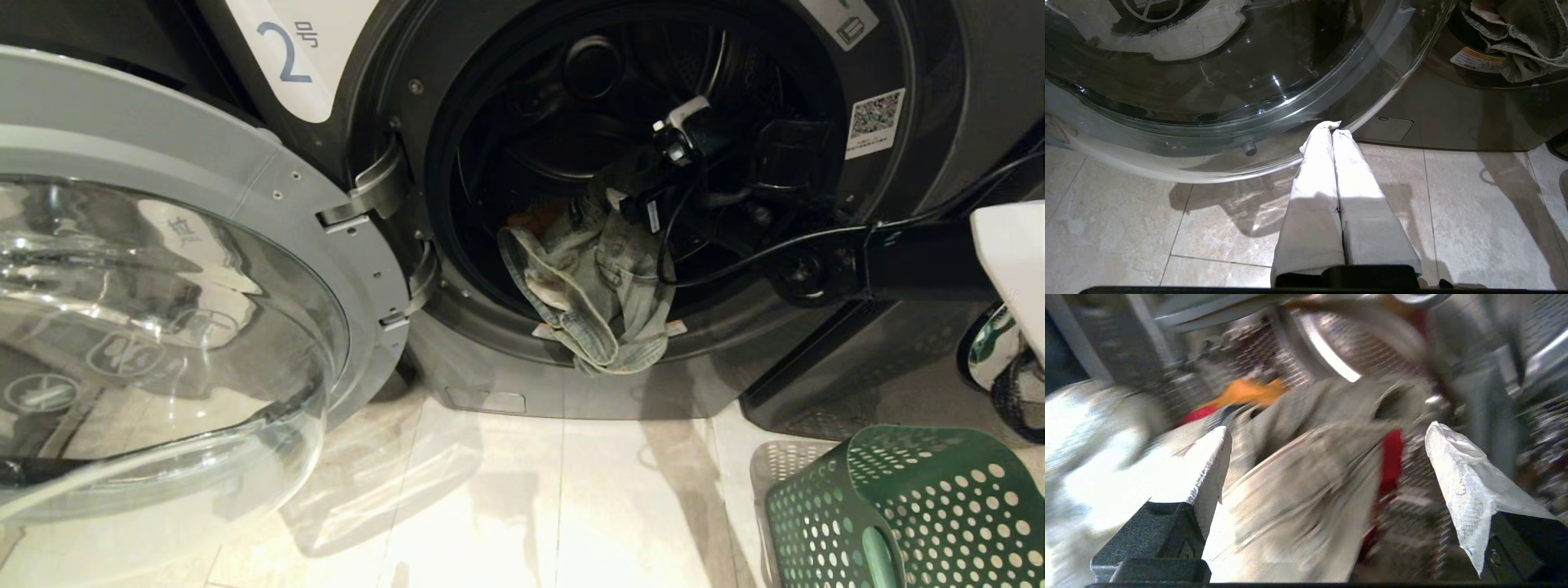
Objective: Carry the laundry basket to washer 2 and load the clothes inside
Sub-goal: Place the clothes into the washing machine
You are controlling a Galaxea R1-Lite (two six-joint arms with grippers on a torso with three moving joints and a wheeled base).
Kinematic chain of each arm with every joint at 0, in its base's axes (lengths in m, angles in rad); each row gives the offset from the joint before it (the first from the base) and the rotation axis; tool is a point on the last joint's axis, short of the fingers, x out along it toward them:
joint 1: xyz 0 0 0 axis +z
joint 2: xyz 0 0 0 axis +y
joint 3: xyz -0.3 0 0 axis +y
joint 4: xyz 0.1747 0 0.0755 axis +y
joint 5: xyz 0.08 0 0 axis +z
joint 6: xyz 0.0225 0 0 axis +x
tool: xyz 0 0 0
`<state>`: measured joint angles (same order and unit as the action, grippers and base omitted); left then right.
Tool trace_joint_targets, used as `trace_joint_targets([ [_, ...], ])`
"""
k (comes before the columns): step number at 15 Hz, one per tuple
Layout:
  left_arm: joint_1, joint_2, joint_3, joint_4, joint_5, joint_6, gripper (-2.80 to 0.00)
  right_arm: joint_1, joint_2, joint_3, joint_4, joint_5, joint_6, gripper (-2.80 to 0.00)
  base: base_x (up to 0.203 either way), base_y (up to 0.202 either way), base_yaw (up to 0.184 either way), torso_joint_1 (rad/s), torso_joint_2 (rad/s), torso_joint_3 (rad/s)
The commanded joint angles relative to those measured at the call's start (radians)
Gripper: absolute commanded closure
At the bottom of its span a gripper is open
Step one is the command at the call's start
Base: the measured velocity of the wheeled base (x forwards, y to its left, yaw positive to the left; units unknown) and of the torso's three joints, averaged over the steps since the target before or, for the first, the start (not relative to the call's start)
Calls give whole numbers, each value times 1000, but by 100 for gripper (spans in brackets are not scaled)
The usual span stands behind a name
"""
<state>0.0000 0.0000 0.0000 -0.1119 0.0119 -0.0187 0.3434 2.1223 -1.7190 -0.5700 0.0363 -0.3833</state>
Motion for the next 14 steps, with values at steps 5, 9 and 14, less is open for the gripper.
trace_joint_targets([
  [5, 0, 0, 40, 0, 0, 0, 0, 61, -243, 359, 6, 33, 81, -280, 0, 0, 0, 0, 0, 0],
  [9, 0, 0, 40, -2, 0, 0, 0, 134, -380, 503, 70, 35, 165, 0, 0, 0, 0, 0, 0, 0],
  [14, 0, 0, 40, -1, 0, 0, 0, 159, -402, 540, 366, 35, 280, 0, 0, 0, 0, 0, 0, 0],
])
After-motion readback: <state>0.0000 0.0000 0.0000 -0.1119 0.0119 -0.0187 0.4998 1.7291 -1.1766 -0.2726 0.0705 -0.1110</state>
